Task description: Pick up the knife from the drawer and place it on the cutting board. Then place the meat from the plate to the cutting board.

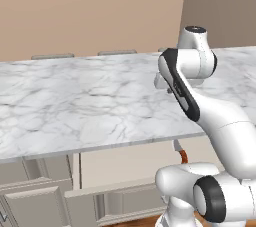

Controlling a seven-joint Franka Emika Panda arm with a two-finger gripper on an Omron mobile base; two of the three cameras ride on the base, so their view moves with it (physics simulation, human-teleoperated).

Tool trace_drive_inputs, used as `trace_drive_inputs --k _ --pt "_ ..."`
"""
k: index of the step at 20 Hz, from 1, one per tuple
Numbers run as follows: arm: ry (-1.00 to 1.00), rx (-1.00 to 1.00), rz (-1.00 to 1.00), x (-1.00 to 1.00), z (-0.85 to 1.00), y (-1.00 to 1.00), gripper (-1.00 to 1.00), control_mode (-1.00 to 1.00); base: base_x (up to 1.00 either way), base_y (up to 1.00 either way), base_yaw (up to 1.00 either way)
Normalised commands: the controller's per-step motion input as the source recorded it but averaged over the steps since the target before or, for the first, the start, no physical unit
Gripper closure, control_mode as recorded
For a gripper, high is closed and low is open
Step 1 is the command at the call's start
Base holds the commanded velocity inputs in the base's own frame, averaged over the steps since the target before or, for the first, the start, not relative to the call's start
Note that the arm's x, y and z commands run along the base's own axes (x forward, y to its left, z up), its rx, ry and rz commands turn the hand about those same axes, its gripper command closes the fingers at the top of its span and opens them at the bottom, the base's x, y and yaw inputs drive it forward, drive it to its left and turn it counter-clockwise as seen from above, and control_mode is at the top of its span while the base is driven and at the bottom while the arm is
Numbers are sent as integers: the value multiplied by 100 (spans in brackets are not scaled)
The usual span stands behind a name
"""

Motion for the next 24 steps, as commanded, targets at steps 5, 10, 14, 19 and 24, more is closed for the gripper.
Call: trace_drive_inputs --k 5,10,14,19,24 --pt "-6 0 0 -44 0 0 -100 -100 0 0 0" --pt "-1 1 0 -70 -9 0 -100 -100 0 0 0" --pt "6 5 -1 -49 -21 0 -100 -100 0 0 0" --pt "1 1 0 -51 -13 0 -100 -100 0 0 0" --pt "0 0 0 -30 -3 1 -100 -100 0 0 0"
